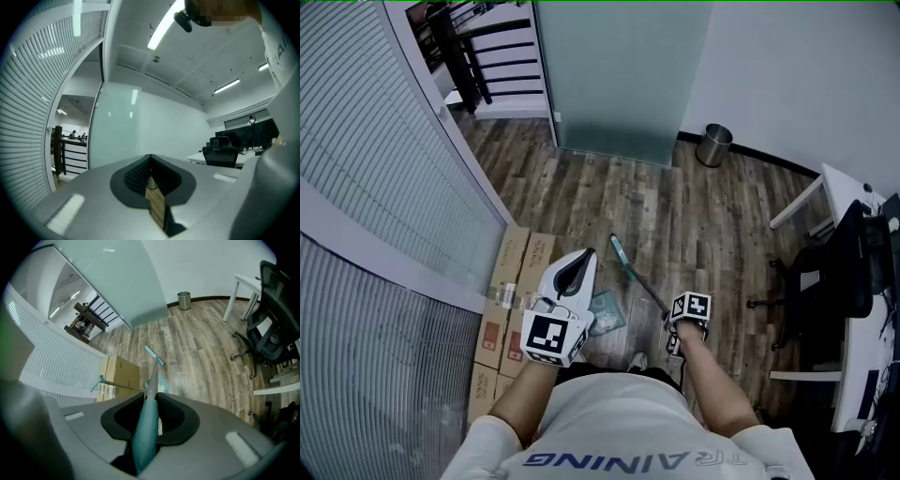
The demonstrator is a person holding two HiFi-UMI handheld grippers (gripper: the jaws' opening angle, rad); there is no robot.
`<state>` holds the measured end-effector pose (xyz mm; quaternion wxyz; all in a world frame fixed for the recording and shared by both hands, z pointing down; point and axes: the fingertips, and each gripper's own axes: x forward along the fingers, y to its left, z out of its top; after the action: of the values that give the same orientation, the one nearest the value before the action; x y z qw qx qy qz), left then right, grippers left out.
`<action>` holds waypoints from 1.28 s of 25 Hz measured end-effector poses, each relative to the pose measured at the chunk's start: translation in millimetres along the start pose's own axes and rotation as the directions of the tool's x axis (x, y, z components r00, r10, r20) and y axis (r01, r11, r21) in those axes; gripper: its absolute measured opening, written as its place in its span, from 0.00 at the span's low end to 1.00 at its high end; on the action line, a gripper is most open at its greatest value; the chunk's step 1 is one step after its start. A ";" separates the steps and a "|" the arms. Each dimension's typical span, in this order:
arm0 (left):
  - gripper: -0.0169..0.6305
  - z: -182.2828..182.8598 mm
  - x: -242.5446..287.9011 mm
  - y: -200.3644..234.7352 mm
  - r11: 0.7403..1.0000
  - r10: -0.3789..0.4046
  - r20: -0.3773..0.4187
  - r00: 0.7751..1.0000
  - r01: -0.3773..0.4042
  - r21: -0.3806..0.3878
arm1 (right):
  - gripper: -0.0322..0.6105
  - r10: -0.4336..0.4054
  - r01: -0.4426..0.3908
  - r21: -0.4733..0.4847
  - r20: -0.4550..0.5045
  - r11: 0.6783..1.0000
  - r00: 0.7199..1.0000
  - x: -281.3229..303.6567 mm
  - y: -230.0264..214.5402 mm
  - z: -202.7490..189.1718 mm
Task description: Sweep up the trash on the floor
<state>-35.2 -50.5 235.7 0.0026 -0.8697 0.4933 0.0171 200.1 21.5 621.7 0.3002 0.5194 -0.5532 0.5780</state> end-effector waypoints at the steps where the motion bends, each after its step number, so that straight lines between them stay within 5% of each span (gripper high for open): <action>1: 0.03 2.6 -0.5 0.5 1.000 0.000 0.006 1.000 0.000 0.002 | 0.22 -0.001 0.001 0.003 -0.007 1.000 1.000 1.2 0.2 -1.4; 14: 0.03 7.6 -11.1 6.9 1.000 -0.015 0.020 1.000 0.015 0.006 | 0.21 -0.075 0.070 -0.049 -0.098 0.996 0.992 17.0 -1.4 -19.5; 32: 0.03 -9.7 -2.1 3.2 0.999 -0.031 -0.023 0.999 0.031 -0.008 | 0.21 -0.078 0.077 -0.024 -0.075 0.997 0.994 12.3 -8.0 -12.5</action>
<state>-38.8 -50.6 245.5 -0.0060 -0.8774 0.4797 0.0086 200.7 32.3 637.6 0.3489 0.5148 -0.5269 0.5793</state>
